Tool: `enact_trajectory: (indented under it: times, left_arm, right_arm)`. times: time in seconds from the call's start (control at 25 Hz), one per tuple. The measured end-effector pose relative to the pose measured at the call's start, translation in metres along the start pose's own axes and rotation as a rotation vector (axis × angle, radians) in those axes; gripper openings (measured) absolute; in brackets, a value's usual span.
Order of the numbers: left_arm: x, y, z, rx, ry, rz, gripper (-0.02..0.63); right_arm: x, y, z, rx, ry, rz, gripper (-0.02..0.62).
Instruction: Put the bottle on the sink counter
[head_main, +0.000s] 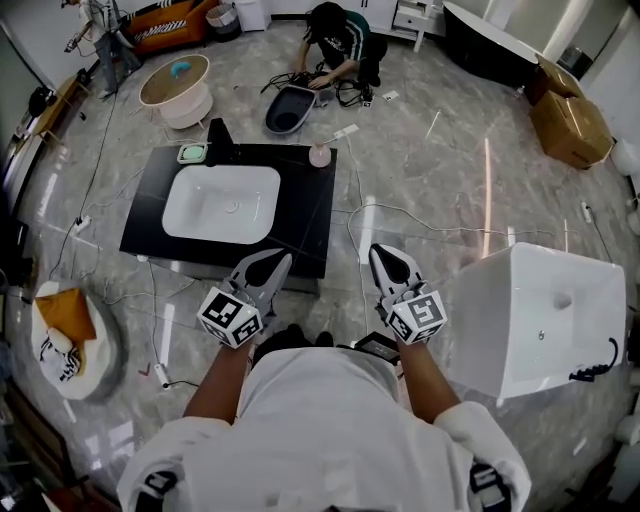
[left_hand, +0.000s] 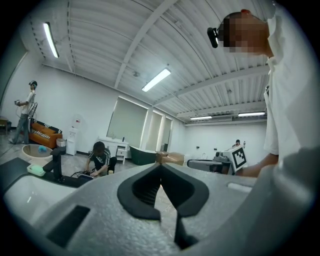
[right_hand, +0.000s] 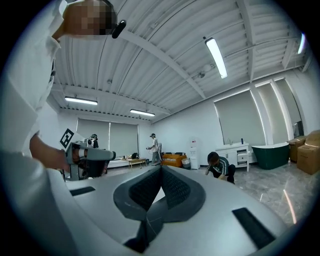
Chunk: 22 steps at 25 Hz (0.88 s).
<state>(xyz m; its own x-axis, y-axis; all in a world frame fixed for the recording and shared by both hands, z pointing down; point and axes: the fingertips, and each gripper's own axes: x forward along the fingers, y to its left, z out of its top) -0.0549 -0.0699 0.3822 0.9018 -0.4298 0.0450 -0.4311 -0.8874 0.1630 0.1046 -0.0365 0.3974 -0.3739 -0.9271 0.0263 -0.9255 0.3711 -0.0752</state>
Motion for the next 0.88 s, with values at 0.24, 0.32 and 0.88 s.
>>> enact_trajectory:
  times: [0.24, 0.32, 0.88]
  left_arm:
    - [-0.022, 0.004, -0.010, -0.023, 0.004, 0.088, 0.015]
    - [-0.024, 0.006, -0.007, -0.019, -0.007, 0.089, 0.017]
    - [-0.024, -0.005, -0.013, -0.014, 0.029, 0.083, 0.017]
  right_arm:
    - [-0.002, 0.018, -0.001, -0.038, 0.025, 0.033, 0.014]
    - [0.002, 0.020, 0.004, -0.056, 0.017, 0.056, 0.014]
    - [-0.015, 0.020, 0.002, -0.038, -0.007, 0.102, 0.014]
